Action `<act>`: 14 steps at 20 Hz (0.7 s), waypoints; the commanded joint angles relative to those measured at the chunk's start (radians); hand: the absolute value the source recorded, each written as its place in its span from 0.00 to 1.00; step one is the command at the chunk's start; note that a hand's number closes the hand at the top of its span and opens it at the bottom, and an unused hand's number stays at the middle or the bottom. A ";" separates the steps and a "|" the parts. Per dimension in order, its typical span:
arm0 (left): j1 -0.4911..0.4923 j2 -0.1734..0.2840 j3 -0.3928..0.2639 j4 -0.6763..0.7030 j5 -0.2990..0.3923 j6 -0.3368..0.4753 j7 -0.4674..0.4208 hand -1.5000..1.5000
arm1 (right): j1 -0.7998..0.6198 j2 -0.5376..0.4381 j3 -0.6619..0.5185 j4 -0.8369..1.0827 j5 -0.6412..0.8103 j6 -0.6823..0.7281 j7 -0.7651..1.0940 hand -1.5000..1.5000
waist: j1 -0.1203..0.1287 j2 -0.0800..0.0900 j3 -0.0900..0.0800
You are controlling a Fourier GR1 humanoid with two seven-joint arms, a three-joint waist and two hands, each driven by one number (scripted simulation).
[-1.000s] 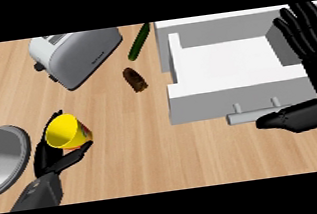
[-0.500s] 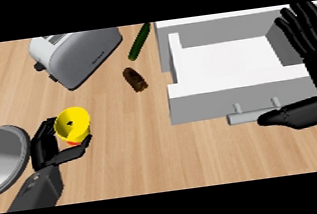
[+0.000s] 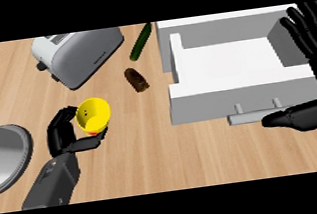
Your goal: Pick up the cup, place it into the drawer and close the drawer
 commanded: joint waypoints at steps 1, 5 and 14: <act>-0.034 -0.030 -0.051 -0.070 -0.022 -0.106 -0.070 1.00 | 0.063 0.008 -0.003 0.033 0.020 0.016 -0.073 0.00 | 0.017 -0.007 0.003; -0.099 -0.024 -0.108 -0.143 -0.041 -0.122 0.049 1.00 | 0.051 -0.016 -0.027 0.045 -0.003 0.037 -0.069 0.00 | 0.024 -0.010 0.004; -0.322 -0.138 -0.192 -0.385 -0.028 0.008 0.402 1.00 | -0.009 -0.019 -0.021 -0.003 0.018 -0.017 0.028 0.00 | 0.028 -0.015 0.004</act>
